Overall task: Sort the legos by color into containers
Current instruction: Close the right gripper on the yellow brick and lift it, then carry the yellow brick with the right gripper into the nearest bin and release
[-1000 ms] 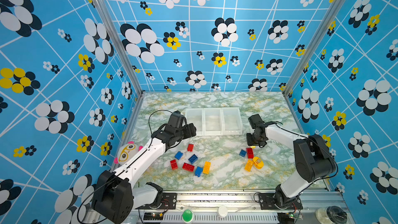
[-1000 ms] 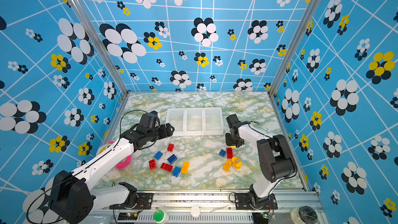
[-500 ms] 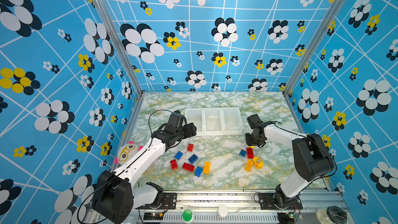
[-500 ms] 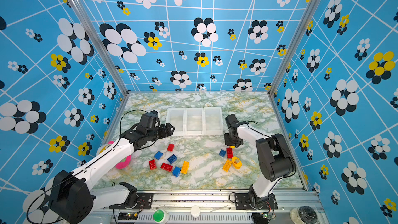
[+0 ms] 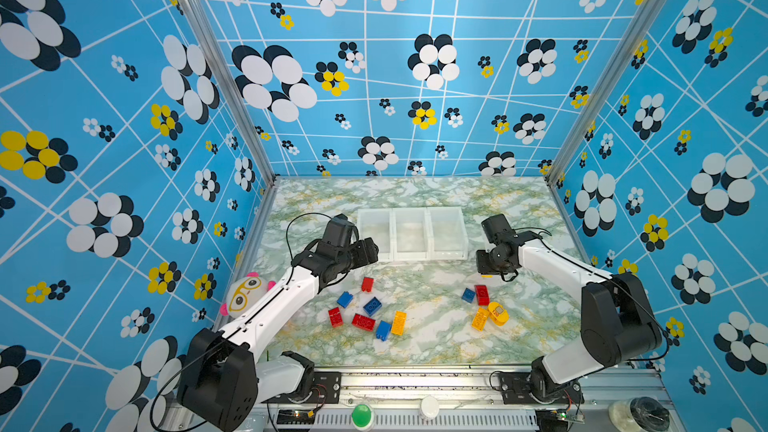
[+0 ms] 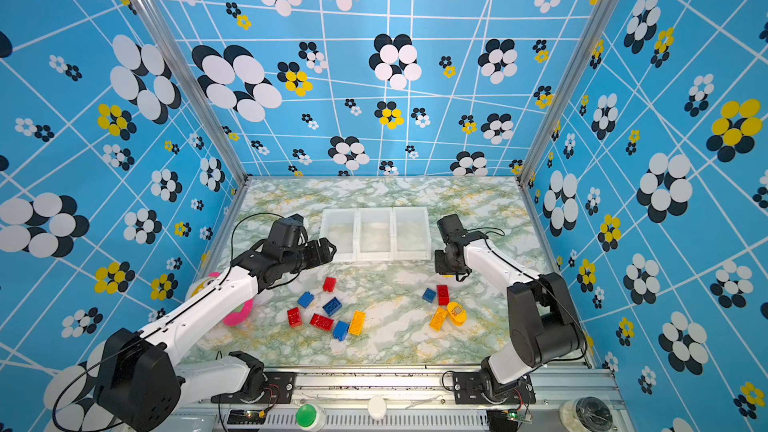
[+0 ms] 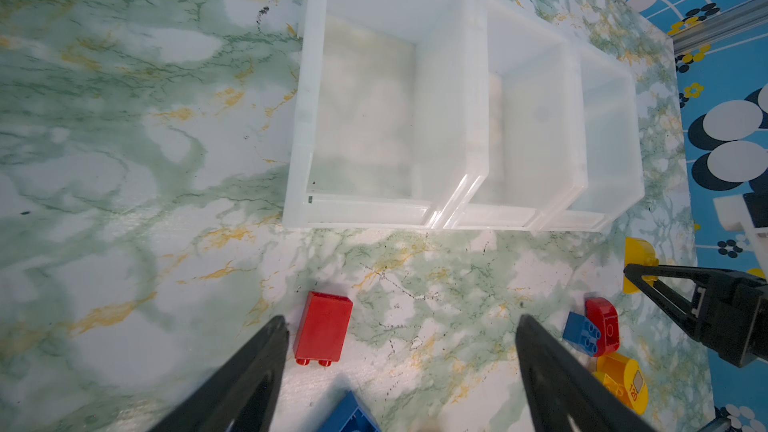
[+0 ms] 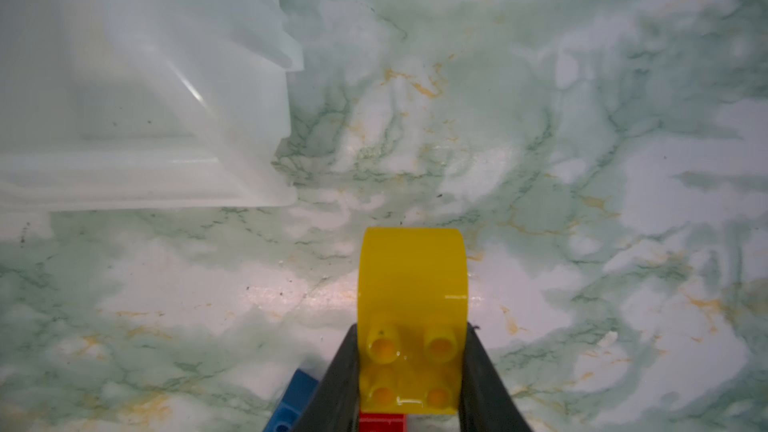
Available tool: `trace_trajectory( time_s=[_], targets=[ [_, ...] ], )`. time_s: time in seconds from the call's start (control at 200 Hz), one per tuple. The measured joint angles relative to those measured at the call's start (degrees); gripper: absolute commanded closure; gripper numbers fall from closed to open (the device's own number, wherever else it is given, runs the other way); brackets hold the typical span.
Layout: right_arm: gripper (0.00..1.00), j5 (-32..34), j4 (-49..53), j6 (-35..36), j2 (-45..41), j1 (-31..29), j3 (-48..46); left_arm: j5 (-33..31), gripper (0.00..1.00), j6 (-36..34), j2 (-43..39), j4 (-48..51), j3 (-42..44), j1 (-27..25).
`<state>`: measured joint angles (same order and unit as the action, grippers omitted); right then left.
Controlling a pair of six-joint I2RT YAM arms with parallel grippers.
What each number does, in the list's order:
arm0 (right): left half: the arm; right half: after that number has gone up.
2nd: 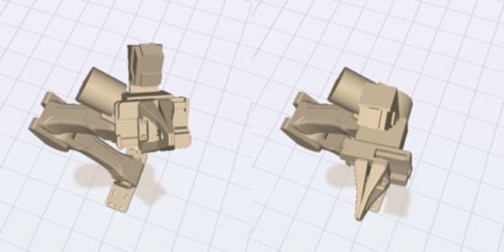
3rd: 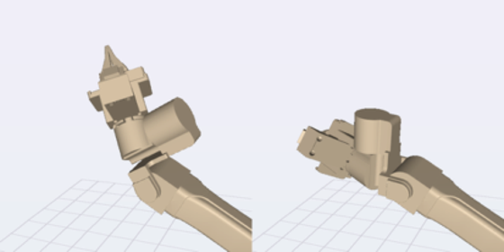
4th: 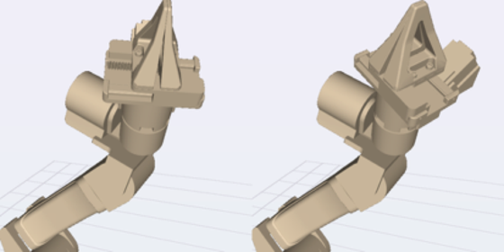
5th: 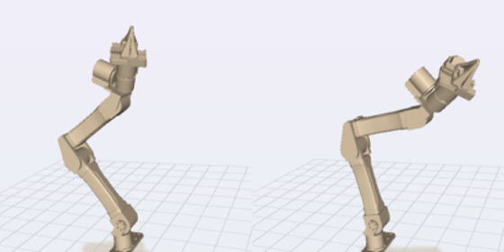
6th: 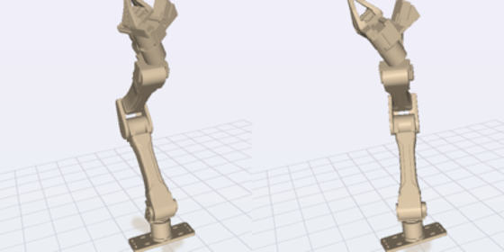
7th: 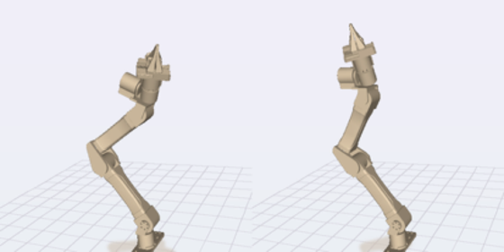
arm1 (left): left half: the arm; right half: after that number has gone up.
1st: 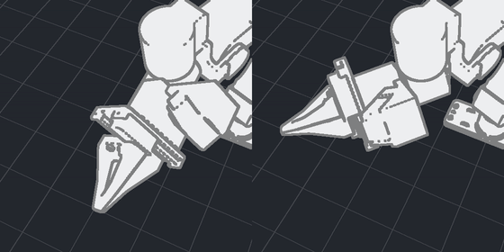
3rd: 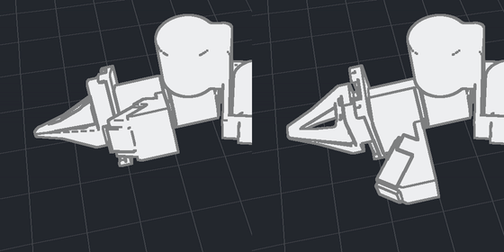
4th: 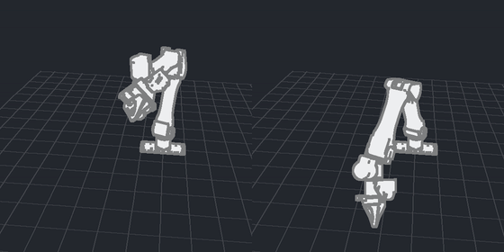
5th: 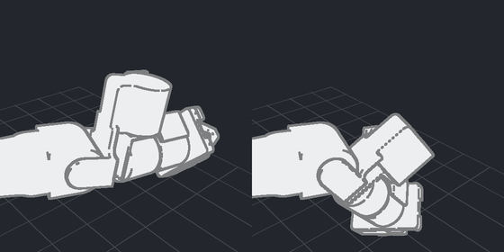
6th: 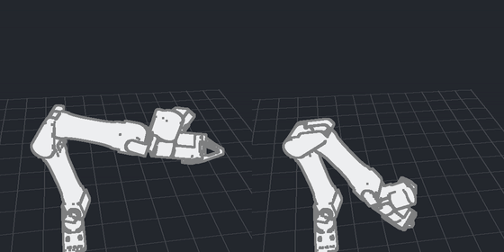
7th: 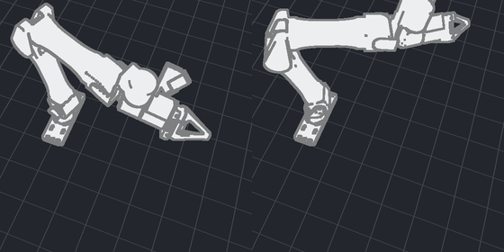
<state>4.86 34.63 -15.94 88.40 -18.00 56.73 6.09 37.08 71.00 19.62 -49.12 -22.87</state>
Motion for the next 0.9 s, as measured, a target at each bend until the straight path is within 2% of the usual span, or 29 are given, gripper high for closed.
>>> trace_trajectory(
  time_s=[0.325,0.515,0.675,0.904],
  targets=[
    [0.89,-0.3,4.3,-1.5,-7.5,0.0,3.3,0.2,0.12,0.0,0.0,0.0,0.0,0.0],
    [0.89,-0.8,5.6,-2.1,-8.5,-1.4,8.0,0.6,0.12,0.0,0.0,0.0,0.0,0.0],
    [0.89,-0.9,5.6,-2.4,-6.1,-4.7,13.5,0.9,0.12,0.0,0.0,0.0,0.0,0.0],
    [0.88,-1.0,5.0,-2.3,3.2,-7.8,20.4,1.4,0.12,0.0,-0.4,0.0,0.4,0.4]
  ],
)
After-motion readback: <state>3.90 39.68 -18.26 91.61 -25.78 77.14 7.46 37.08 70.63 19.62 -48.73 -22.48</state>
